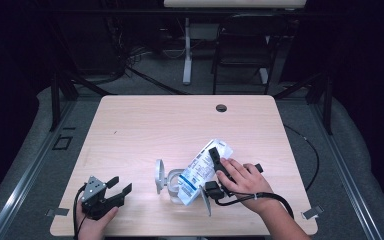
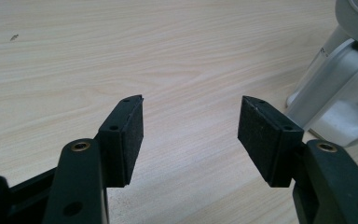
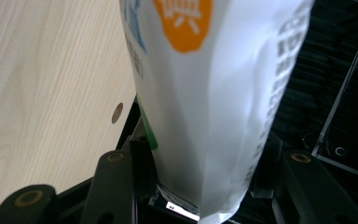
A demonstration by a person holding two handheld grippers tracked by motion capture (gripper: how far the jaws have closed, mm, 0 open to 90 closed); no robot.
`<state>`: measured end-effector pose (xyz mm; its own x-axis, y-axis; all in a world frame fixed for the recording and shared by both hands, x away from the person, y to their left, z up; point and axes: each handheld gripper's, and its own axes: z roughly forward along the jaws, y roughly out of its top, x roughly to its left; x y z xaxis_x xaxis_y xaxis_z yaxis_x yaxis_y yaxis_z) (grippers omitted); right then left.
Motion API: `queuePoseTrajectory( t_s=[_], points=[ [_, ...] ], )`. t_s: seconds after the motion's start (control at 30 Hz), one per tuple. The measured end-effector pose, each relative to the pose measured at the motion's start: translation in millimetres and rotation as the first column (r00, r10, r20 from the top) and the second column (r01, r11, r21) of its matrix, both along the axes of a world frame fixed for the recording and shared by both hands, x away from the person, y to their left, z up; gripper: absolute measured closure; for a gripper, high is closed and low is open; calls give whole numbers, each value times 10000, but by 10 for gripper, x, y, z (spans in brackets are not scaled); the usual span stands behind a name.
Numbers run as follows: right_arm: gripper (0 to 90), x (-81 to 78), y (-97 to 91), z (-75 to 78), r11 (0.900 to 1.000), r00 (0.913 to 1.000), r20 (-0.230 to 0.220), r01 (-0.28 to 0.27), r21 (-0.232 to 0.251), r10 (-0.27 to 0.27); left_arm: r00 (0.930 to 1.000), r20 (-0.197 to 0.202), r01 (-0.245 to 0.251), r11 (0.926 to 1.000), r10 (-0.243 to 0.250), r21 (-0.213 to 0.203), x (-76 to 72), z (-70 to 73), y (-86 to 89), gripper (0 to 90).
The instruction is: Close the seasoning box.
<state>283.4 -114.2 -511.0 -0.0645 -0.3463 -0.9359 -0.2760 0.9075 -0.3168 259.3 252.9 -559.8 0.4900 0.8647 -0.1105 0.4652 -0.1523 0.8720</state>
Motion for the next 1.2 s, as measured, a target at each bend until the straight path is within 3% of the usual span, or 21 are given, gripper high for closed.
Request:
queuePoseTrajectory(
  t_s=[1.2],
  points=[
    [572,1,10,34,9996,9996,125,-242,-160,244,10000,-46,21,10000,-21,27,-1,4,5,409]
  ],
)
